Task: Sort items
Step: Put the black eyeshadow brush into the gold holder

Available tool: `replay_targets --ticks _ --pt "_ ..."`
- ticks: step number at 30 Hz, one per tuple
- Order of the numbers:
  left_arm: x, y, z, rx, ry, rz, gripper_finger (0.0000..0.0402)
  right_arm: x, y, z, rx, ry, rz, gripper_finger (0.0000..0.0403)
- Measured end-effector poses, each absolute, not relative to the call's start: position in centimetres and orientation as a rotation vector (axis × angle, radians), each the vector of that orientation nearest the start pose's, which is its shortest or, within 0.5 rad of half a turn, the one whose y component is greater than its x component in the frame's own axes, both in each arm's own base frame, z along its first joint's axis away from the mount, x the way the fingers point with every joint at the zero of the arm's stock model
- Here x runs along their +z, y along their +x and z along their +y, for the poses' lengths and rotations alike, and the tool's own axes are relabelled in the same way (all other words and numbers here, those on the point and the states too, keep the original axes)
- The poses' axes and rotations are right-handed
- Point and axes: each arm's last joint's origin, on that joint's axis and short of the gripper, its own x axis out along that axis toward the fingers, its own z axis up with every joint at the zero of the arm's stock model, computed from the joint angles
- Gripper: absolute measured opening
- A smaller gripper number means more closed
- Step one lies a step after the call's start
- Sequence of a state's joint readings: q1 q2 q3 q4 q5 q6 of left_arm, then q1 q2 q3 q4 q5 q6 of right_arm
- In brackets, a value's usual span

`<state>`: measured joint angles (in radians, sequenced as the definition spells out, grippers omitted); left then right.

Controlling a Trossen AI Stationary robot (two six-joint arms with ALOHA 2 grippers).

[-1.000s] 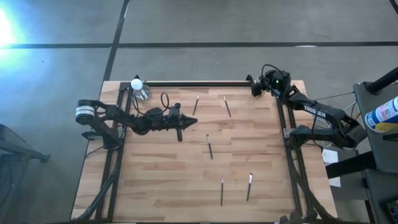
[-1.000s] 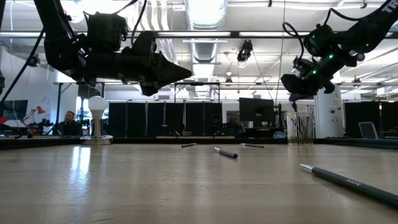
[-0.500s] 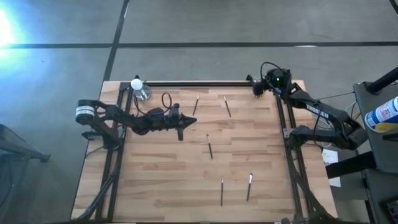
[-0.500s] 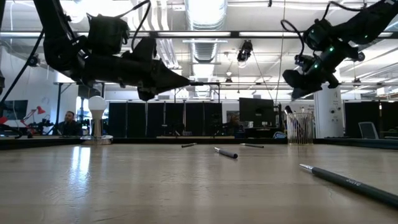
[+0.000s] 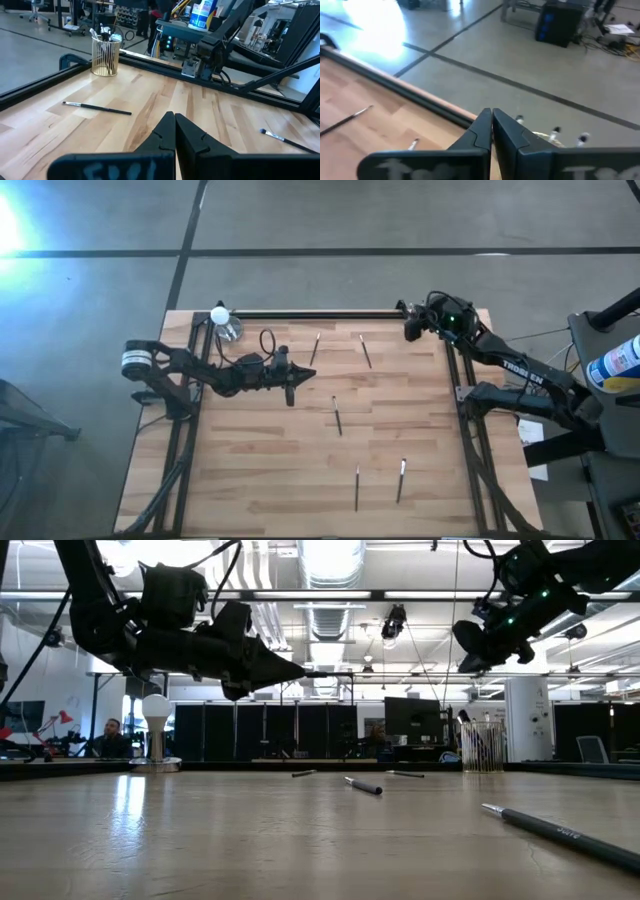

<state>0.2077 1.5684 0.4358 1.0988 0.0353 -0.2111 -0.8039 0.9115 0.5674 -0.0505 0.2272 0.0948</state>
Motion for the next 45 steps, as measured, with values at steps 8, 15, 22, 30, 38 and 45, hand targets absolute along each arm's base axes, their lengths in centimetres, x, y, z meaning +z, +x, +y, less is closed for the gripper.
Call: replay_targets --ticks 8,15,22,30,38,45 --pt "16.8 26.9 5.6 0.175 -0.215 0.015 0.0000 24.3 14.9 -12.8 -0.912 0.177 0.368 0.0008" --pt "16.6 26.8 5.6 0.177 -0.217 0.031 0.0000 23.8 16.5 -10.9 -0.786 0.136 0.306 0.0008" --pt "16.6 26.8 5.6 0.177 -0.220 0.032 0.0000 22.8 17.3 -9.2 -0.691 0.121 0.235 0.0008" --pt "16.6 26.8 5.6 0.170 -0.218 0.031 0.0000 22.6 18.1 -7.5 -0.609 0.201 0.217 0.0008" --pt "16.1 25.8 5.3 0.166 -0.214 0.000 0.0000 23.0 18.9 -4.7 -0.617 0.287 0.331 0.0008" --pt "15.3 24.8 5.2 0.169 -0.216 0.008 0.0000 22.3 19.1 -1.9 -0.536 0.458 0.371 0.0008"
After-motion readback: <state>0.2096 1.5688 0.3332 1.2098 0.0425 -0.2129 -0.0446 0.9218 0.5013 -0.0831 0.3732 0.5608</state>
